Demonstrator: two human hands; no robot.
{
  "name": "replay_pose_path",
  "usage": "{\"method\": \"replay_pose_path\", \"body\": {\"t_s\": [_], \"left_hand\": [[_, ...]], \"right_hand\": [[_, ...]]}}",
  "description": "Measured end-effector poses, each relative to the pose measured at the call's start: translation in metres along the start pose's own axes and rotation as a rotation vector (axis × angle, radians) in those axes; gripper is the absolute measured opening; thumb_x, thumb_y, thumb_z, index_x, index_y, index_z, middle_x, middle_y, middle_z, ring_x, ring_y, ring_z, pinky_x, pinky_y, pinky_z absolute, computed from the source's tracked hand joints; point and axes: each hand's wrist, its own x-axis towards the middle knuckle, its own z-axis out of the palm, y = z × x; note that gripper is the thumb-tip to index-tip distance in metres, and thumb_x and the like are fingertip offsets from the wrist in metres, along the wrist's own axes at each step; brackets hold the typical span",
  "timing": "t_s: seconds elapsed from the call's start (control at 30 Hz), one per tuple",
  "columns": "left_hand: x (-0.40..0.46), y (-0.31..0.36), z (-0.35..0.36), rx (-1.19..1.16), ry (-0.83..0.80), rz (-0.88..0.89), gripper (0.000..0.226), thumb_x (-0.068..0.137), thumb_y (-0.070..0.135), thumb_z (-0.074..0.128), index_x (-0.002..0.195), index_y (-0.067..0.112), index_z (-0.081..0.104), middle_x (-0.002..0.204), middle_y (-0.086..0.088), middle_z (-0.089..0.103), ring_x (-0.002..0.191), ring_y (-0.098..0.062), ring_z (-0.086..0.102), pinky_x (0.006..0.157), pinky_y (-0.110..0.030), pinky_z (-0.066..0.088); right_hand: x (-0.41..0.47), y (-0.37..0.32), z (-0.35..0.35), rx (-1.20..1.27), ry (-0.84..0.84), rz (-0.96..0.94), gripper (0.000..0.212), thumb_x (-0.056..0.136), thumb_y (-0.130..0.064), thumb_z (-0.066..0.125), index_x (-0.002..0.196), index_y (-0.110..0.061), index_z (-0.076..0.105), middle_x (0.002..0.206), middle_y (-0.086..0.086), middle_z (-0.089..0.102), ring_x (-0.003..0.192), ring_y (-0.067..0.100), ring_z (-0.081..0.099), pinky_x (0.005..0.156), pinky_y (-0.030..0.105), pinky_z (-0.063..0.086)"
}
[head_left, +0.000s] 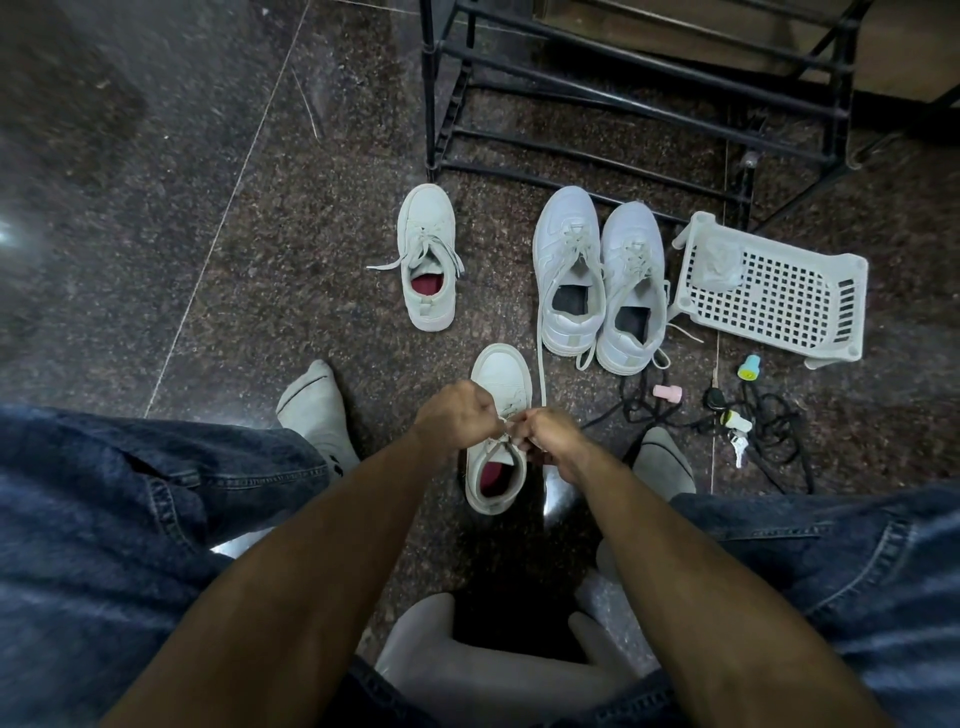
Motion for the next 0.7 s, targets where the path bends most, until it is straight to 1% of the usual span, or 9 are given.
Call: {"method": "replay_pose_path", "body": {"t_s": [0.1,0.17,0.23,0.3,0.4,0.47,0.5,0.63,0.7], "left_hand": [[0.000,0.008,0.002,-0.202,-0.127,-0.210,0.013,0.082,0.020,0.062,0.082,0.007,0.067,0.071,-0.005,0.064,0.061,-0.019,0.063,0.054,-0.024,0.047],[-0.002,0.009,0.004,-0.269,-0.210,-0.291,0.018,0.088,0.023,0.053,0.091,0.008,0.063,0.068,-0.005,0.058,0.053,-0.020,0.061,0.049,-0.021,0.042],[-0.001,0.008,0.004,-0.231,-0.265,-0.277,0.025,0.092,0.027,0.045,0.099,0.008,0.060,0.066,-0.005,0.058,0.050,-0.021,0.063,0.050,-0.022,0.043],[0.000,0.006,0.000,-0.142,-0.289,-0.223,0.027,0.095,0.028,0.040,0.096,0.009,0.058,0.065,-0.005,0.061,0.049,-0.020,0.063,0.049,-0.021,0.043],[-0.001,0.001,-0.013,-0.042,-0.326,-0.152,0.029,0.096,0.028,0.039,0.094,0.007,0.058,0.067,-0.006,0.063,0.048,-0.019,0.063,0.045,-0.020,0.043],[0.001,-0.004,-0.017,-0.002,-0.343,-0.151,0.031,0.097,0.028,0.039,0.102,0.003,0.058,0.069,-0.007,0.063,0.049,-0.019,0.063,0.045,-0.021,0.044],[0.001,-0.007,-0.016,0.006,-0.344,-0.163,0.033,0.097,0.028,0.040,0.105,0.002,0.058,0.070,-0.007,0.062,0.050,-0.019,0.064,0.045,-0.021,0.044],[0.000,-0.015,-0.009,-0.028,-0.334,-0.230,0.034,0.098,0.031,0.042,0.114,0.004,0.057,0.072,-0.006,0.060,0.054,-0.020,0.063,0.050,-0.024,0.047],[-0.001,-0.018,-0.007,-0.025,-0.321,-0.239,0.032,0.097,0.029,0.044,0.113,0.004,0.057,0.071,-0.006,0.060,0.054,-0.021,0.062,0.051,-0.025,0.047]], "right_hand": [[-0.004,-0.005,0.000,-0.020,-0.016,-0.017,0.023,0.083,0.014,0.050,0.078,-0.005,0.062,0.067,0.002,0.059,0.056,0.009,0.050,0.048,0.015,0.041],[-0.005,-0.008,0.000,-0.052,-0.012,-0.028,0.025,0.084,0.013,0.052,0.075,-0.007,0.063,0.066,0.001,0.061,0.057,0.009,0.052,0.047,0.014,0.042],[-0.004,-0.009,-0.001,-0.085,-0.021,-0.050,0.025,0.082,0.015,0.053,0.075,-0.006,0.065,0.066,0.004,0.062,0.057,0.012,0.053,0.047,0.015,0.043],[-0.001,-0.010,-0.005,-0.171,-0.028,-0.062,0.025,0.082,0.014,0.053,0.081,-0.005,0.069,0.067,0.004,0.064,0.058,0.013,0.055,0.049,0.017,0.044],[0.006,-0.012,-0.019,-0.527,0.028,-0.161,0.019,0.085,0.002,0.062,0.090,-0.011,0.074,0.074,-0.007,0.067,0.070,0.010,0.062,0.067,0.019,0.051],[0.008,-0.014,-0.031,-0.882,0.148,-0.229,0.016,0.086,-0.012,0.064,0.090,-0.022,0.075,0.083,-0.010,0.068,0.080,0.011,0.063,0.080,0.025,0.051],[0.009,-0.013,-0.035,-1.018,0.215,-0.231,0.017,0.085,-0.014,0.062,0.091,-0.025,0.074,0.087,-0.010,0.068,0.083,0.015,0.064,0.082,0.028,0.051],[0.008,0.004,-0.034,-1.180,0.296,-0.152,0.017,0.083,-0.014,0.059,0.093,-0.023,0.069,0.093,-0.001,0.070,0.083,0.020,0.064,0.079,0.032,0.054],[0.007,0.012,-0.030,-1.239,0.314,-0.129,0.024,0.081,-0.015,0.056,0.101,-0.023,0.067,0.105,0.003,0.067,0.095,0.026,0.064,0.082,0.032,0.051]]}}
